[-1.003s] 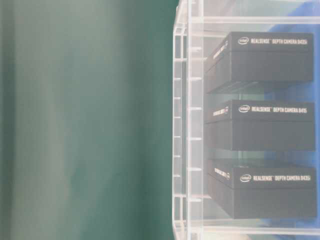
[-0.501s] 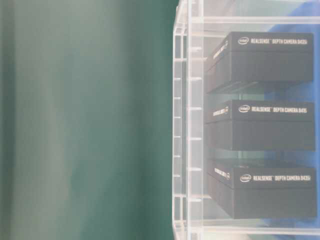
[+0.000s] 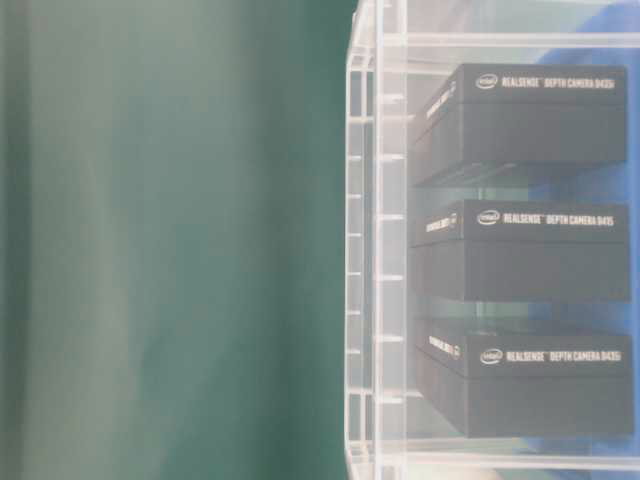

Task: Take the box out of the case with the left arm.

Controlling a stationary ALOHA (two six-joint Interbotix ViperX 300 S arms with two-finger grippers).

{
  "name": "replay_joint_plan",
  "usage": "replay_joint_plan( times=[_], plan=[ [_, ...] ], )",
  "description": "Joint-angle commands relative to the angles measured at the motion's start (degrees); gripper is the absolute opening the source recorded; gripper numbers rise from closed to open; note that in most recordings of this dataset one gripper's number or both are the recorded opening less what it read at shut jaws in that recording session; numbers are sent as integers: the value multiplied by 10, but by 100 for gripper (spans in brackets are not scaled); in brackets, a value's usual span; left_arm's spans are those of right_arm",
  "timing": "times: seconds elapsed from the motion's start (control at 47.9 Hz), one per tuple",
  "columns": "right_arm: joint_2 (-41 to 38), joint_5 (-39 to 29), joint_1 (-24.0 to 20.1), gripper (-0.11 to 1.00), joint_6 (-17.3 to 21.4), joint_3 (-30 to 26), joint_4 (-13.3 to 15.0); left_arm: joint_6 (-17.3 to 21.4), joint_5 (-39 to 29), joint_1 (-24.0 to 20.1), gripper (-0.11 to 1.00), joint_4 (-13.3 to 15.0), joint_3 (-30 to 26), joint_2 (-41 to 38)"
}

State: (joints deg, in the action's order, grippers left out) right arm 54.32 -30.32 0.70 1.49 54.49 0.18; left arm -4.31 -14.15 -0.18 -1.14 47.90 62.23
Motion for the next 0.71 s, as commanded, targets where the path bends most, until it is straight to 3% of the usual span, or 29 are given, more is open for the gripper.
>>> replay_joint_plan(
  times=[0.0, 0.146, 0.313, 0.501, 0.689],
  plan=[
    [-10, -61, 2, 7, 4, -27, 0, 2, -25, 2, 2, -5, -50, -17],
    [-19, -164, 2, 7, 23, -31, 0, 3, -69, 2, 2, -5, -102, -42],
    [-30, -238, 2, 7, 39, -28, 3, 2, -76, 1, 2, -5, -115, -55],
    [-27, -246, 2, 7, 39, -30, 14, -1, -85, 2, 2, -5, -113, -67],
    [-26, -248, 2, 7, 39, -30, 32, -25, -216, 4, 2, -3, -118, -81]
  ],
)
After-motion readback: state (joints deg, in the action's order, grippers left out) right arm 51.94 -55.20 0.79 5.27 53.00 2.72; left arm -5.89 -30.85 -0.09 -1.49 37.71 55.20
